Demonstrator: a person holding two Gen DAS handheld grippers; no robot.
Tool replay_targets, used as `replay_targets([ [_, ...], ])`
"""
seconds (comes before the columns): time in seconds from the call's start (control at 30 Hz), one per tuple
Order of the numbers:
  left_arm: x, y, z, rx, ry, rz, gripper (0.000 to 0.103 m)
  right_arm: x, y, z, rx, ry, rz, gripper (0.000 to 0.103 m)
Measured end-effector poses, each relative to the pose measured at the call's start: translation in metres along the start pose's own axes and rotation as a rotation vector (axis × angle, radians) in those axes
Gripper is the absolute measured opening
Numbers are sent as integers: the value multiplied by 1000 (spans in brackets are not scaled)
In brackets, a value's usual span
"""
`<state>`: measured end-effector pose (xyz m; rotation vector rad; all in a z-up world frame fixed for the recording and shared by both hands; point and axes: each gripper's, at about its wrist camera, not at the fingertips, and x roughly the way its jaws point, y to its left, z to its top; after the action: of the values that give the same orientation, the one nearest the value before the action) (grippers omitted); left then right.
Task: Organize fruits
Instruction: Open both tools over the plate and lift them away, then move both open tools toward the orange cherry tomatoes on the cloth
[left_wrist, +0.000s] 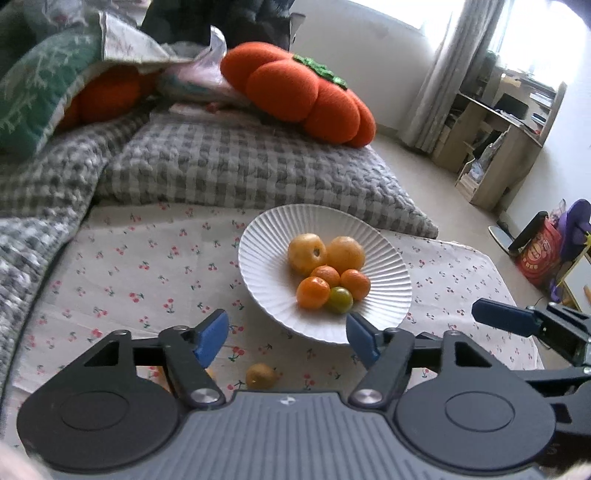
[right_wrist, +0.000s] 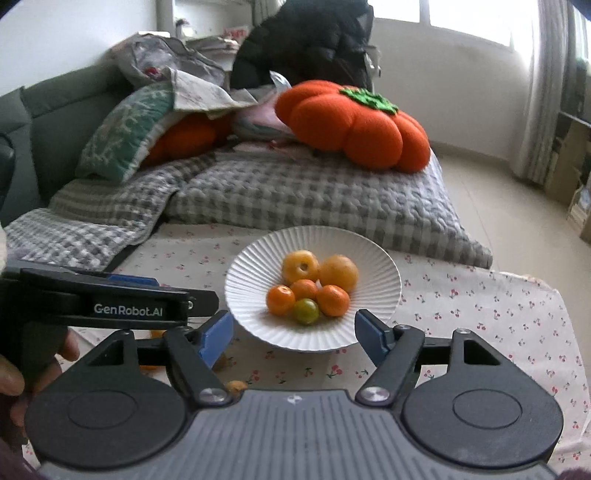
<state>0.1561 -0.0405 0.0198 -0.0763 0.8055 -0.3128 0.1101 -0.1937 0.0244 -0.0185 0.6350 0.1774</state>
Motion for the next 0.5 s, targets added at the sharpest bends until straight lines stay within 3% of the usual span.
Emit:
replay_targets([
  [0.23,-26,11,-11,-10,-26,25,81,-20,12,-3,-44,-72,31,81],
  [0.5,-57,29,-23,-15,-82,85,94,-42,29,-12,-30,-97,70,92],
])
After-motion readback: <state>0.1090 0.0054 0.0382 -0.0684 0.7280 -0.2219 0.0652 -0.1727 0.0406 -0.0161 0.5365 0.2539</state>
